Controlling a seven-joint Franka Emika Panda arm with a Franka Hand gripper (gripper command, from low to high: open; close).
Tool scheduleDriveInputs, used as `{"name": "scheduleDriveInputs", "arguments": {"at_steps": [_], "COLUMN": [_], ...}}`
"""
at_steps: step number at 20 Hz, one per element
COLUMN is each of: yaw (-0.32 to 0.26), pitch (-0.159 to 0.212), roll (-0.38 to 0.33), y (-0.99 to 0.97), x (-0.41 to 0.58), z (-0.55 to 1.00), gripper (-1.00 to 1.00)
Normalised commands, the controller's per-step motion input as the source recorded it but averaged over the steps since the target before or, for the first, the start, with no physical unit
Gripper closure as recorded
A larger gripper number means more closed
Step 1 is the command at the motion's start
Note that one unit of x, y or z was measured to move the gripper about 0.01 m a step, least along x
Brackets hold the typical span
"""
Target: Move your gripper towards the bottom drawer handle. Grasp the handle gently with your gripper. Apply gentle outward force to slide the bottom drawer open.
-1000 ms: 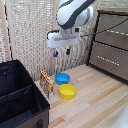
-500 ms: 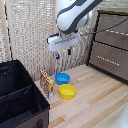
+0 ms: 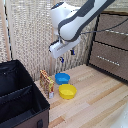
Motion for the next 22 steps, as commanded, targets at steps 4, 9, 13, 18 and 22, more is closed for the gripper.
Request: {"name": "scheduleDriveInputs", "arguments": {"at_steps": [4,9,13,18,22], "yaw": [0.153,0.143,0.127,0.105,0.091], "pitch": [-0.001,0.000,0.000,-0.016,-0.032], "roll": [-0.375,-0.375,-0.375,-0.375,-0.375], "y": [-0.05,-0.06,-0.07,-0.04,-0.06], "x": [0.000,0.000,0.020,0.047,0.004], "z": [-0.04,-0.10,-0.18,-0.19,-0.14], "gripper": [-1.00,-1.00,-1.00,-1.00,-1.00]}}
